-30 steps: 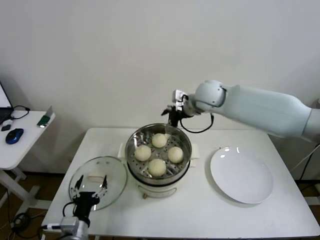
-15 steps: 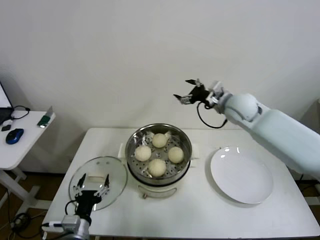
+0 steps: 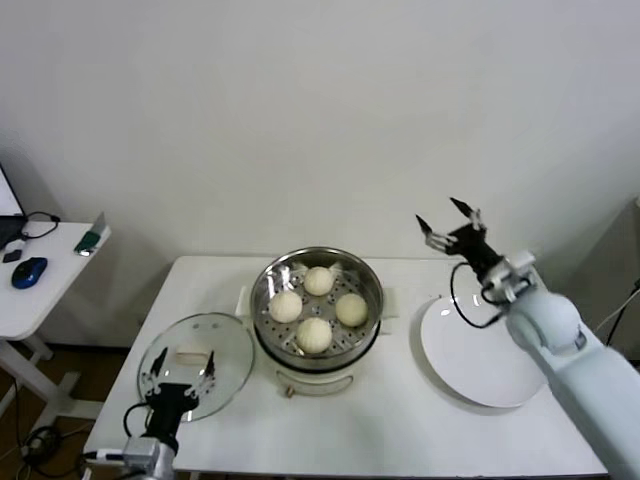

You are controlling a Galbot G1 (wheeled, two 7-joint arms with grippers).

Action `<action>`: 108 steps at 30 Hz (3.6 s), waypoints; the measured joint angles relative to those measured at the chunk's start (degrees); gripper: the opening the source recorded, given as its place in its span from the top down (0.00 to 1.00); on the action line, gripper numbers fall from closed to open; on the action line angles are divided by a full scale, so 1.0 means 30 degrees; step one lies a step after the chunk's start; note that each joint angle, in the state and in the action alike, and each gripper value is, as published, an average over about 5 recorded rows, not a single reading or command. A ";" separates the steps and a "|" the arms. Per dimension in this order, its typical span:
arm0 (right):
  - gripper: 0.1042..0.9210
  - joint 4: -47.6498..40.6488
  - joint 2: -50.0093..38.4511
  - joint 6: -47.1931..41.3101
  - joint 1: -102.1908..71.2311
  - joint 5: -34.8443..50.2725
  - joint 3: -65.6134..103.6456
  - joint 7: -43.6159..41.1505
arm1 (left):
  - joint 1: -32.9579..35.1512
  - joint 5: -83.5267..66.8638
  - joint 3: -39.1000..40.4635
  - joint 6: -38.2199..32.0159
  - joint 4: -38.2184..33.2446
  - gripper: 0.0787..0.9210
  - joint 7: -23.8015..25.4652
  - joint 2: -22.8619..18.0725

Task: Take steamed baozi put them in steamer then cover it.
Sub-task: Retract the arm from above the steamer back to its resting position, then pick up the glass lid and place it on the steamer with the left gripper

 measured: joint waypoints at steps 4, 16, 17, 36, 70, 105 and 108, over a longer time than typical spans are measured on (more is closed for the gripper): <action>0.12 0.0467 0.1100 0.1636 -0.3794 -0.0778 0.2984 -0.0187 | 0.0012 0.0824 -0.0154 -0.0495 0.0071 0.12 -0.0371 0.0281; 0.12 0.0706 0.4023 0.5018 -1.1276 -0.1915 0.6598 -0.0690 | 0.0699 0.8630 -0.0695 -0.2228 0.0802 0.12 -0.4305 0.2316; 0.12 0.0669 0.4202 0.5241 -1.1586 -0.1942 0.6681 -0.0706 | 0.0708 0.9538 -0.0673 -0.2375 0.1020 0.12 -0.4718 0.2523; 0.12 0.0885 0.6282 0.7920 -1.5325 -0.2004 0.6613 -0.0718 | -0.1277 2.1516 0.0043 -0.3498 0.7070 0.12 -0.8750 0.3343; 0.12 0.0539 0.7549 0.9572 -1.6758 -0.2612 0.6460 -0.0620 | -0.5327 2.2173 0.1228 -0.1980 1.0722 0.15 -0.7270 0.3708; 0.12 0.0533 0.7885 0.9972 -1.6764 -0.2917 0.6515 -0.0534 | -0.5622 2.2276 0.1315 -0.1024 1.0467 0.93 -0.6402 0.3250; 0.12 0.0537 0.7886 0.9972 -1.6773 -0.2972 0.6584 -0.0496 | -0.5393 2.1914 0.1167 -0.0801 0.9555 0.93 -0.6071 0.3635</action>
